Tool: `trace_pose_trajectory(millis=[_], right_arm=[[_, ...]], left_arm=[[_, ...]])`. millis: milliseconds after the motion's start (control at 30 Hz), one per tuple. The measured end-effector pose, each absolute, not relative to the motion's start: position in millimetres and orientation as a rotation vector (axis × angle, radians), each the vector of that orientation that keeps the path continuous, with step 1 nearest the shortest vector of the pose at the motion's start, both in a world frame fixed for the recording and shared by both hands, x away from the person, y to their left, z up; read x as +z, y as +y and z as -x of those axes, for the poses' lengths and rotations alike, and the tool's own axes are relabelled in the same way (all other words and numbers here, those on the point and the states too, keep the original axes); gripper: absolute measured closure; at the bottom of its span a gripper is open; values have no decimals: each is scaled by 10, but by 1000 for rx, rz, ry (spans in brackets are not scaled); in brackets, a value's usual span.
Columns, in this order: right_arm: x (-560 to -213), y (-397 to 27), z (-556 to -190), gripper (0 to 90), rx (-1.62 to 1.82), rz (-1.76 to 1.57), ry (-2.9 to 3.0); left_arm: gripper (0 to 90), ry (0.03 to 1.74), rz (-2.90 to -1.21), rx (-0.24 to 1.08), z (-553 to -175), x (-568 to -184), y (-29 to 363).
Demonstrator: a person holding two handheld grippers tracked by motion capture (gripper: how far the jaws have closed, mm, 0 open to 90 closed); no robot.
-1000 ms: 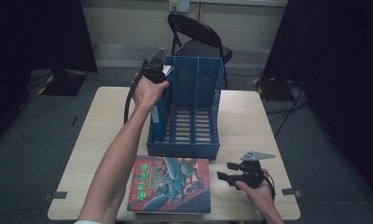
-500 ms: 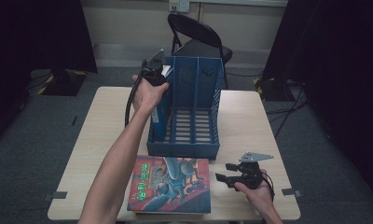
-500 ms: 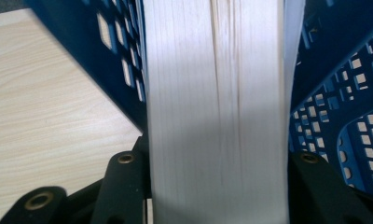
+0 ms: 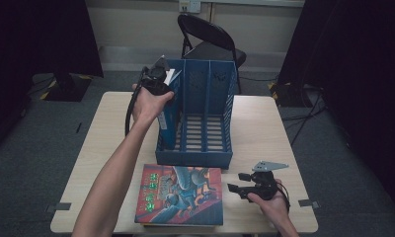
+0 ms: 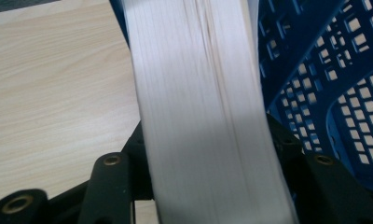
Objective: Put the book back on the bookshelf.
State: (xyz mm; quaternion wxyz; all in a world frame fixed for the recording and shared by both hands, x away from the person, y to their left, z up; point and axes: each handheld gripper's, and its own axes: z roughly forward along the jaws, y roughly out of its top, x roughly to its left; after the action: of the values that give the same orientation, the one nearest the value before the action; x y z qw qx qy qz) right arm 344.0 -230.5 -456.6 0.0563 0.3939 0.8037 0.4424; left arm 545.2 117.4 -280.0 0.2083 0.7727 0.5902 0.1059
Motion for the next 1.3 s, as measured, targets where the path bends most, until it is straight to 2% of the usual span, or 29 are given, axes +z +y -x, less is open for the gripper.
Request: trace_pose_trajectory(millis=[400, 1067, 1300], right_arm=[[-4568, -2288, -3441, 313, 1336, -1194, 2440], [-4564, -2262, -3439, 309, 1332, -1197, 2435], [-4549, -2260, -3427, 310, 1336, -1194, 2428]], left_arm=[[431, 1545, -2122, 281, -5283, -2859, 1262], [449, 1387, -2107, 238, -4940, -3103, 1444], [514, 1320, -2079, 235, -4724, -3241, 1579]])
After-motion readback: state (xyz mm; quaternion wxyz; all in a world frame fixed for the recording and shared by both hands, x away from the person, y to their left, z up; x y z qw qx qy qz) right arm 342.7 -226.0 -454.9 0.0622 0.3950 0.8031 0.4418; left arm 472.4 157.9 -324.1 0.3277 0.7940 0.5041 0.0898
